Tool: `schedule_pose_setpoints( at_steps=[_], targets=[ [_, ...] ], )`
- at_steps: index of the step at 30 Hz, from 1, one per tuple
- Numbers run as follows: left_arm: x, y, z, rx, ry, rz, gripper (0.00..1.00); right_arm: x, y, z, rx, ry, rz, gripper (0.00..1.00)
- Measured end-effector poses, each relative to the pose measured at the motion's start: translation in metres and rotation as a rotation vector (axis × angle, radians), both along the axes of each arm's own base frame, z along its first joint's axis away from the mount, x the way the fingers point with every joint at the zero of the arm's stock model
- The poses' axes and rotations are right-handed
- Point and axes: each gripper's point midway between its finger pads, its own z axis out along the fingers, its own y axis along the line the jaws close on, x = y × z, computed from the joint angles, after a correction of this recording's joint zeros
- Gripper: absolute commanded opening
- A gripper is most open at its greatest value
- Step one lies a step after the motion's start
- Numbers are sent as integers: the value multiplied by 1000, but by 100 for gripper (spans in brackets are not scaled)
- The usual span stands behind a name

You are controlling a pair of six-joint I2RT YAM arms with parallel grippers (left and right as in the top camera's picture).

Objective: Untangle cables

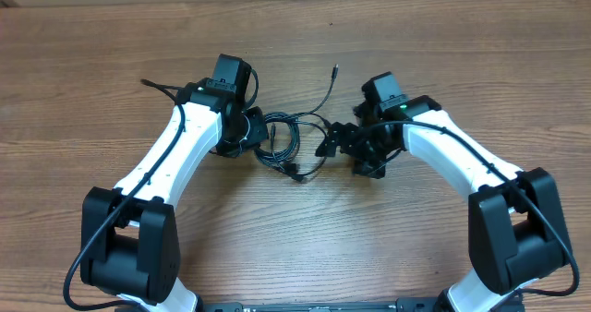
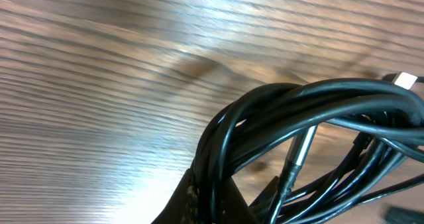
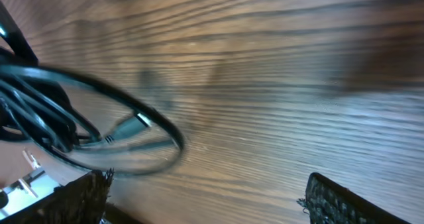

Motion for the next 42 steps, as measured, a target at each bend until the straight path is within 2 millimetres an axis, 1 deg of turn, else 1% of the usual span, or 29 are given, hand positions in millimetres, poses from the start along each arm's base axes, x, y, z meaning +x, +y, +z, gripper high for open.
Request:
schedule_pose_setpoints(
  at_steps=[3, 6, 9, 10, 13, 16, 19, 21, 23, 25, 27, 29, 31, 32, 34, 37, 40, 42],
  targets=[
    [-4, -12, 3, -71, 20, -17, 4, -2, 6, -4, -51, -5, -22, 93],
    [-7, -21, 6, -124, 31, -45, 4, -4, 0, -12, -158, -6, -78, 92],
    [-6, -23, 13, -144, 22, -84, 4, -13, -24, -21, -310, 31, -152, 91],
    [-4, -23, 18, -149, 15, -96, 4, -17, -36, -24, -368, 48, -178, 91],
    [10, -18, 37, -161, -36, -120, 4, -25, -70, -27, -521, 84, -248, 91],
    [28, -5, 55, -162, -106, -121, 4, -23, -102, -27, -619, 95, -318, 91],
    [36, 7, 60, -141, -141, -128, 4, -21, -124, -25, -671, 104, -368, 91],
    [34, 10, 59, -123, -142, -156, 4, -21, -137, -23, -700, 119, -381, 91],
    [31, 8, 58, -107, -148, -208, 4, -17, -142, -20, -696, 108, -355, 91],
    [30, 6, 57, -87, -167, -279, 4, -10, -140, -14, -670, 79, -290, 91],
    [28, 5, 55, -48, -184, -352, 4, -3, -132, -3, -619, 35, -202, 91],
    [27, 9, 52, 19, -195, -418, 4, 3, -119, 14, -539, -24, -104, 90],
    [28, 18, 49, 104, -200, -459, 4, 6, -103, 36, -437, -104, 2, 90],
    [29, 21, 48, 139, -203, -471, 4, 5, -94, 50, -377, -155, 61, 90],
    [32, 31, 47, 216, -209, -500, 4, 3, -78, 76, -271, -254, 160, 90],
    [34, 39, 47, 276, -214, -534, 4, -4, -53, 116, -111, -424, 310, 90],
    [33, 38, 46, 279, -221, -592, 5, -1, -32, 147, -7, -605, 432, 93],
    [30, 31, 46, 248, -227, -640, 4, 4, -19, 157, 31, -694, 500, 94]
  ],
)
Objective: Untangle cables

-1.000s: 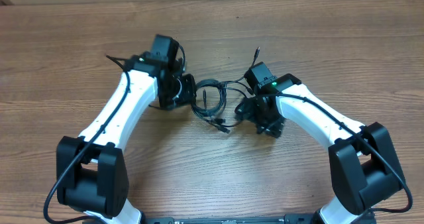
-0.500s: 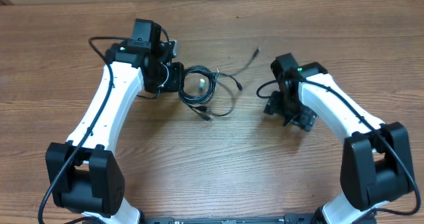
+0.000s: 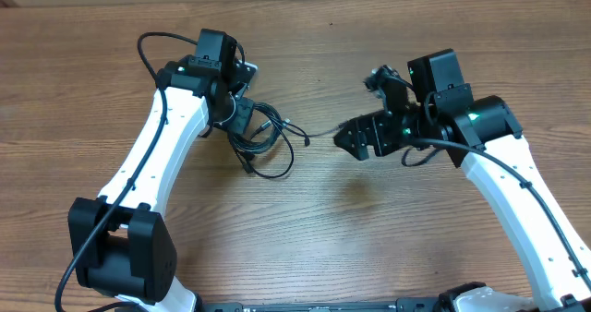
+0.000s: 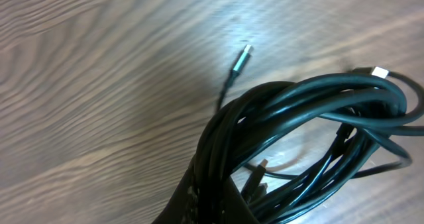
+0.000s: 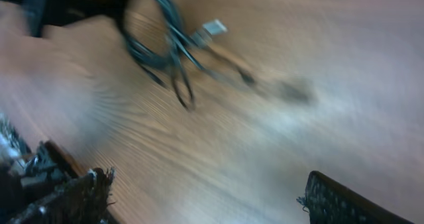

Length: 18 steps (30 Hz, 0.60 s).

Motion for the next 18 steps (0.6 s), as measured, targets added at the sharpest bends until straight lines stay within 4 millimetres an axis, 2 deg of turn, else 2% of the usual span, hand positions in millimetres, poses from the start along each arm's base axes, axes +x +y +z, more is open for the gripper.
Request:
schedule_pose_setpoints(
  at_steps=[2, 5, 8, 12, 18],
  targets=[
    [-4, -11, 0, -31, 9, -55, 4, 2, 13, 1, 15, -45, 71, 94],
    [-10, -25, 1, -65, 23, -104, 4, 3, 26, -9, 15, -51, 135, 93],
    [-15, -33, 1, -90, 35, -138, 4, 3, 34, -25, 6, -26, 187, 93],
    [-16, -36, 2, -107, 39, -148, 4, 1, 42, -33, 37, -1, 238, 93],
    [-8, -51, 25, -186, -1, -170, 4, -3, 54, -39, 77, 20, 289, 93]
  ],
)
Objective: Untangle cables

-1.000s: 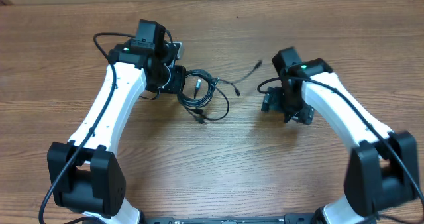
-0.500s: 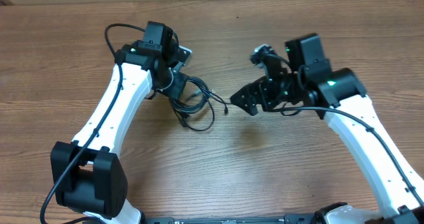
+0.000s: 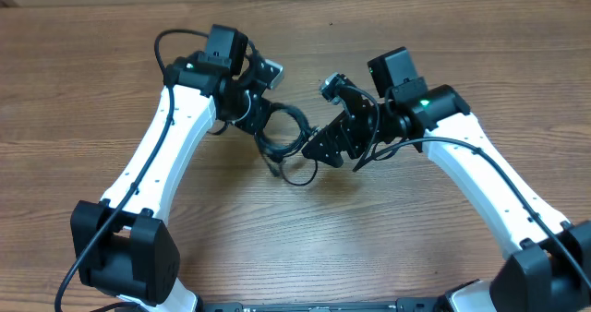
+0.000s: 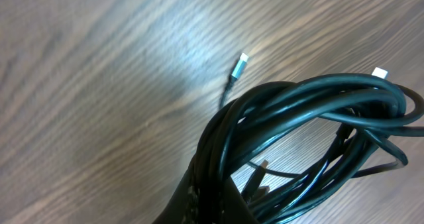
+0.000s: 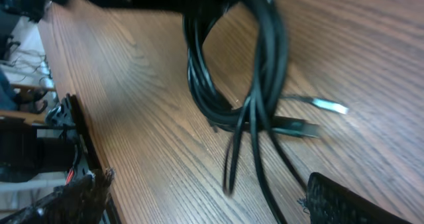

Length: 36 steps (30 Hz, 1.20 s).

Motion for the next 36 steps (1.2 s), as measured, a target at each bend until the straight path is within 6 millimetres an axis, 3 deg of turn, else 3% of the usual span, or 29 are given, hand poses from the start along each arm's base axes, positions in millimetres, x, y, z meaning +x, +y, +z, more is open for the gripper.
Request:
schedule_pose_setpoints(
  at_steps=[2, 5, 12, 18, 20, 23, 31, 36],
  targets=[
    [4, -4, 11, -23, -18, 1, 4, 0, 4, -8, -6, 12, 16, 85],
    [7, -7, 22, -43, -28, 5, 5, 1, 6, -23, -34, 40, 18, 82],
    [1, -8, 27, -59, 9, 39, 4, 9, 0, -41, -101, 68, -37, 75],
    [2, -8, 29, -68, 17, 70, 4, 12, -2, -42, -112, 61, -53, 43],
    [2, -8, 30, -69, 16, 72, 4, 12, -2, -43, -113, 78, -71, 22],
    [5, -7, 30, -74, 16, 90, 4, 12, -2, -42, -112, 87, -81, 4],
    [14, -4, 32, -92, 18, 199, 4, 6, 1, -39, -87, 209, -168, 4],
    [21, -6, 34, -106, 8, 277, 4, -5, 6, -23, -35, 277, -183, 4]
  ],
)
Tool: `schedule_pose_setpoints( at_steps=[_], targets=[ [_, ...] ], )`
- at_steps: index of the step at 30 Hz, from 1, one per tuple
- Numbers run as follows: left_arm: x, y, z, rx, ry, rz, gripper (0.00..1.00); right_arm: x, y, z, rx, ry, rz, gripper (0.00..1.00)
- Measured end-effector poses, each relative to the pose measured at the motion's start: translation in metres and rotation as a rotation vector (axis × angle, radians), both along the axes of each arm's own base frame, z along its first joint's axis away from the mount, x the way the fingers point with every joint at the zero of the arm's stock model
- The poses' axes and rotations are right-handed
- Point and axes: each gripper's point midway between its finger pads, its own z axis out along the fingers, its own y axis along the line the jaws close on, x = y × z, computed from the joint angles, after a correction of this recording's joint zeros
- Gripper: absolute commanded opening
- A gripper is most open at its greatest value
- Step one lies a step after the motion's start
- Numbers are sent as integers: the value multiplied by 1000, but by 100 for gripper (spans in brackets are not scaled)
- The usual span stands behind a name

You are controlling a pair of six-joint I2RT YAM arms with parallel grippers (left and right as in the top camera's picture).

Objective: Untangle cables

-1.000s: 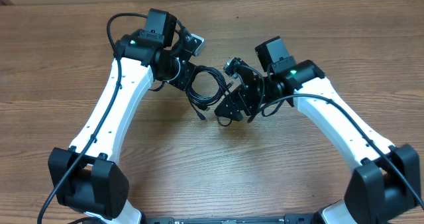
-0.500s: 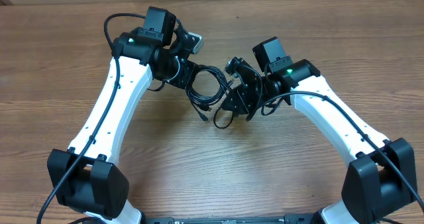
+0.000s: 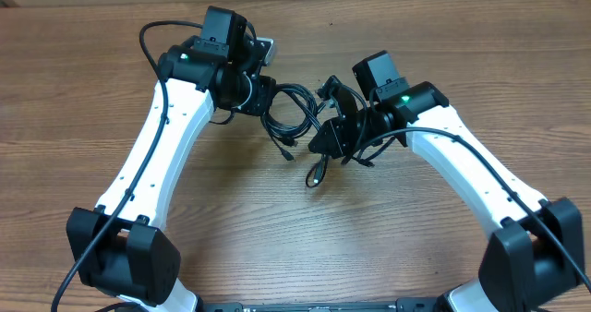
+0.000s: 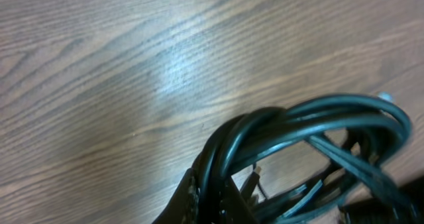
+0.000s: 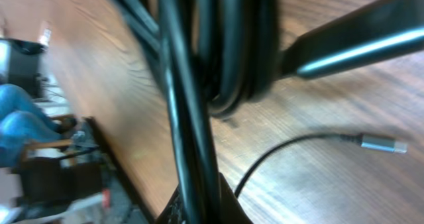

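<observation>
A tangled bundle of black cables point(image 3: 294, 112) hangs between my two grippers over the wooden table. My left gripper point(image 3: 261, 98) is shut on the bundle's left side; its wrist view shows several black strands point(image 4: 291, 121) running out of the closed jaws. My right gripper point(image 3: 325, 132) is shut on a thick black strand point(image 5: 189, 118) at the bundle's right side. One loose end with a plug point(image 3: 315, 177) dangles below the right gripper. A silver-tipped plug point(image 5: 383, 144) on a thin lead lies on the table in the right wrist view.
The wooden table point(image 3: 295, 247) extends all round both arms. A black loop of the left arm's own cable point(image 3: 152, 37) sticks out at the far left.
My right gripper was open next to the bundle; now it is shut on a black strand. The left gripper with the bundle has shifted slightly up and back.
First both grippers were low at mid-table, the left shut on the bundle, the right open beside it. Then the arms stood apart, the left holding the bundle. The right then came close, still open, and now grips a strand.
</observation>
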Motion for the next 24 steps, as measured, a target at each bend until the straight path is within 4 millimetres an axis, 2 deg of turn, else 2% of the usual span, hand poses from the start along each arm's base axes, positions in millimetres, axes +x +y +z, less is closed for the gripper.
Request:
schedule_pose_setpoints(
  at_steps=[8, 16, 19, 24],
  targets=[
    [16, -10, 7, 0, -72, 44, 5, -15, 10, 37, 127, 137, -92, 4],
    [11, -31, 7, 46, -105, 24, 4, -5, 30, 66, 286, 238, -161, 4],
    [9, -36, 7, 55, -109, 16, 4, 0, 31, 68, 291, 275, -218, 4],
    [8, -37, 7, 60, -109, 15, 4, 13, 23, 56, 223, 319, -371, 4]
  ],
)
